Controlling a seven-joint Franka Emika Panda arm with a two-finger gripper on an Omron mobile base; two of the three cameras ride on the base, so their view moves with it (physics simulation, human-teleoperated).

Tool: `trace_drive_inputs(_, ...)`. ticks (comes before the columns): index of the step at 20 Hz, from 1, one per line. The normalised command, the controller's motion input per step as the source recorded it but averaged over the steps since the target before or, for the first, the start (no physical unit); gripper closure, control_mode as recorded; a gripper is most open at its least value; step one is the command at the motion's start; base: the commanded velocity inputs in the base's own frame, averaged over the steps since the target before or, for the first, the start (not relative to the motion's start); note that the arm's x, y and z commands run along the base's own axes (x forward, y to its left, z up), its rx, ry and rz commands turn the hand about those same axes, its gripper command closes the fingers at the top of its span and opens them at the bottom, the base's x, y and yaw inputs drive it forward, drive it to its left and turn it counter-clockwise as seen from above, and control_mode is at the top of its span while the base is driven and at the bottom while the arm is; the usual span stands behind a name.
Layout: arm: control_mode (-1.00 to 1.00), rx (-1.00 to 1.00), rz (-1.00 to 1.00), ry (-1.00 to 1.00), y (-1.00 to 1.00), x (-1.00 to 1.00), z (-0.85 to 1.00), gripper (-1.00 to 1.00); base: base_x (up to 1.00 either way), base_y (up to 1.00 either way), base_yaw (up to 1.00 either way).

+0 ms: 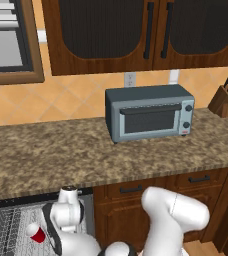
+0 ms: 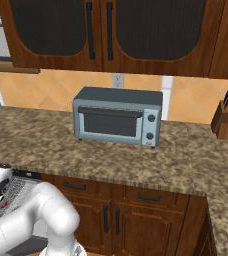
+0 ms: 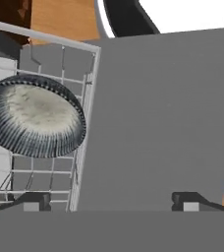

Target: Pick up the cup and bowl from the counter, place them in the dishwasher, and close the dishwasher door.

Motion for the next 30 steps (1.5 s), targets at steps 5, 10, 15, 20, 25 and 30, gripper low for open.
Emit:
trace_drive_inputs(5,-1.00,0.00,0.04,-0.15,0.01,-0.78,0.28,-1.00,0.00,0.00,0.00)
trace_drive_inputs(10,-1.00,-0.03,0.08,-0.08,0.00,-0.07,0.20,-1.00,0.00,0.00,0.00)
trace_drive_inputs(15,-1.00,0.09,0.07,-0.07,-0.02,0.00,0.38,-1.00,0.00,0.00,0.00)
trace_drive_inputs(20,-1.00,0.09,0.06,-0.09,0.00,0.00,0.35,-1.00,0.00,0.00,0.00)
trace_drive_inputs(25,-1.00,0.02,0.03,-0.07,0.00,-0.07,0.10,-1.00,0.00,0.00,0.00)
trace_drive_inputs(30,-1.00,0.00,0.01,-0.11,0.01,-0.45,0.03,-1.00,0.00,0.00,0.00)
